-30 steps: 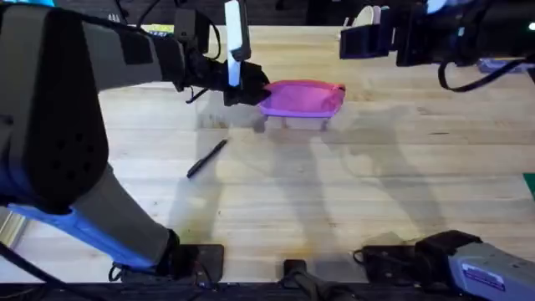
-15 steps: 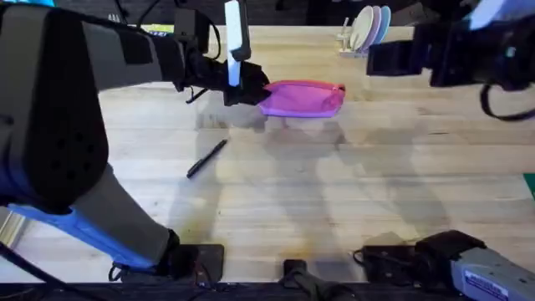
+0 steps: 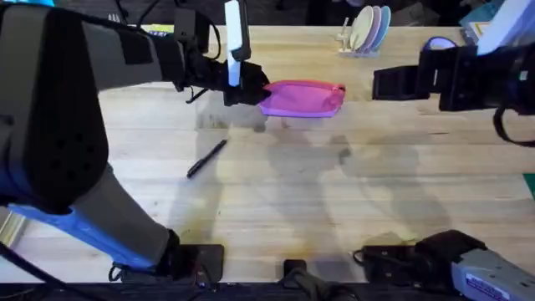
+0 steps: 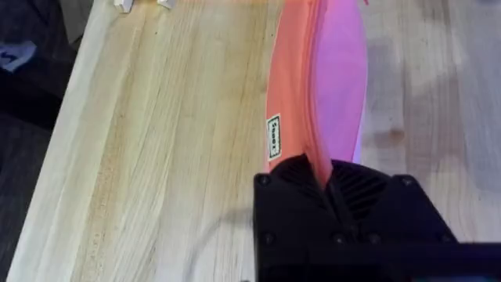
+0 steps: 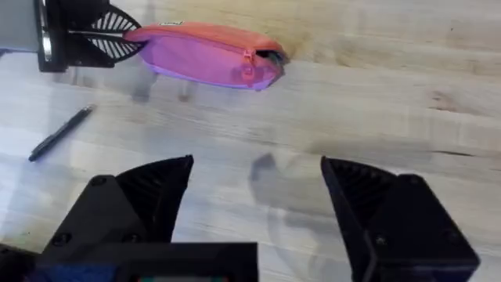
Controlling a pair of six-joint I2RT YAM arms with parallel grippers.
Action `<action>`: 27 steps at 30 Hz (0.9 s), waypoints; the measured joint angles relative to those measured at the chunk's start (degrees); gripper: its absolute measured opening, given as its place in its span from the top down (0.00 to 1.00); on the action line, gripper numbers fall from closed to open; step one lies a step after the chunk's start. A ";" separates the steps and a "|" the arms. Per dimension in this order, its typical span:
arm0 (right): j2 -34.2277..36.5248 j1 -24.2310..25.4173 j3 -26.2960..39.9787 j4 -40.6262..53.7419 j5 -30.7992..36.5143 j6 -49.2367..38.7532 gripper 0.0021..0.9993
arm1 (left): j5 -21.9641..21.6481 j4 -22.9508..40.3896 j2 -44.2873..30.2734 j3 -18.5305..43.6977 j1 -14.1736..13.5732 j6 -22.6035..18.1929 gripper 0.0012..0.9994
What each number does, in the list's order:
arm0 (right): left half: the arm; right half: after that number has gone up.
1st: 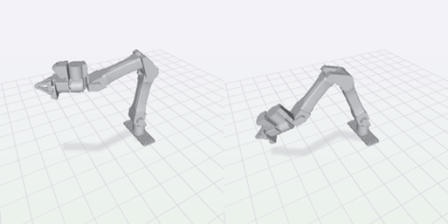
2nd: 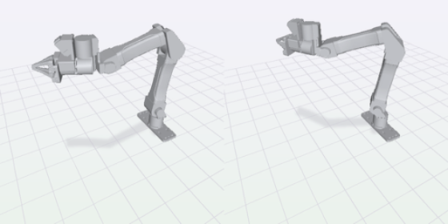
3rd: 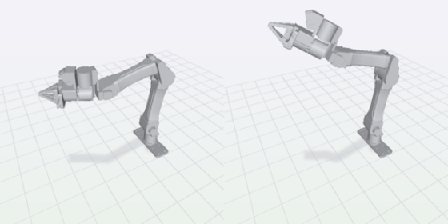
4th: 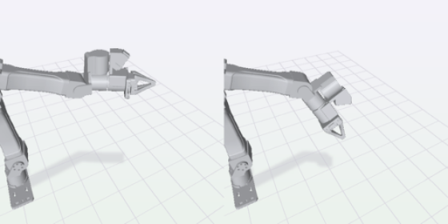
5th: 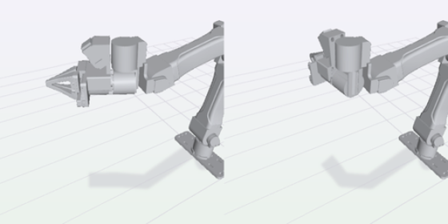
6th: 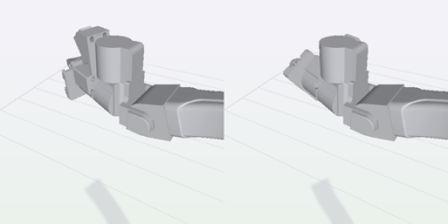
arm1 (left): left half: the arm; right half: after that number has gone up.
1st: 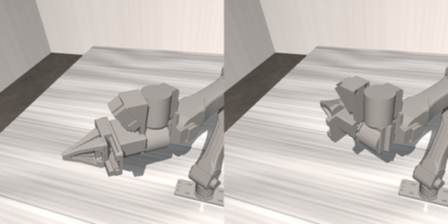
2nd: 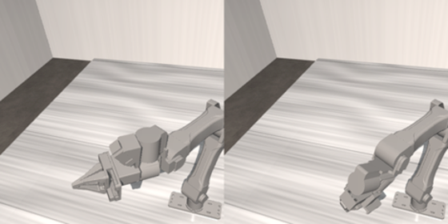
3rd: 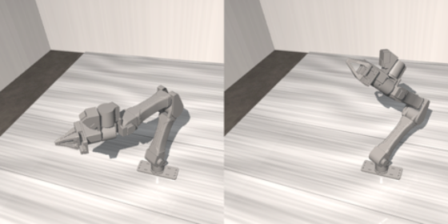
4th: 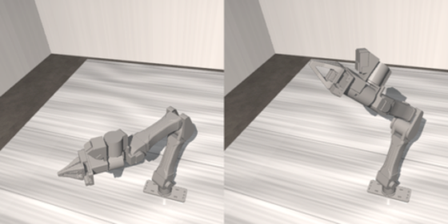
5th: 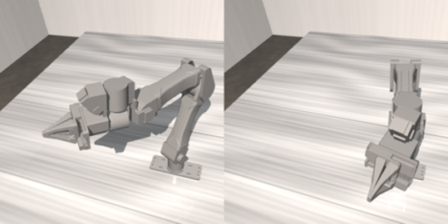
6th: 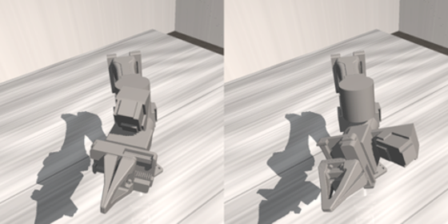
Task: Unzip the bag, pick up the pens from the table one at a time and place them inside, then zip the bag closed.
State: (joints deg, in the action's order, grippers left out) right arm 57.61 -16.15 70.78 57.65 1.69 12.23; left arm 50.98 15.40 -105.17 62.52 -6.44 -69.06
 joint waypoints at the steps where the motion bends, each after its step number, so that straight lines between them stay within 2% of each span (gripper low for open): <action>1: 0.02 -0.11 0.00 0.01 -0.01 0.01 0.00 | -0.01 0.00 -0.01 0.00 -0.01 0.00 0.96; 10: 1.36 -0.12 0.00 -0.46 -0.02 1.60 0.00 | -0.02 0.00 0.00 0.00 -0.02 0.00 0.96; 27: 12.40 -0.84 -0.02 -5.50 -1.36 4.33 0.00 | -0.02 0.00 0.00 0.00 -0.02 0.00 0.96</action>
State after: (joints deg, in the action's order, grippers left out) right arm 70.01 -16.99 70.76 52.15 0.34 16.56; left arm 50.96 15.40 -105.17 62.52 -6.46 -69.06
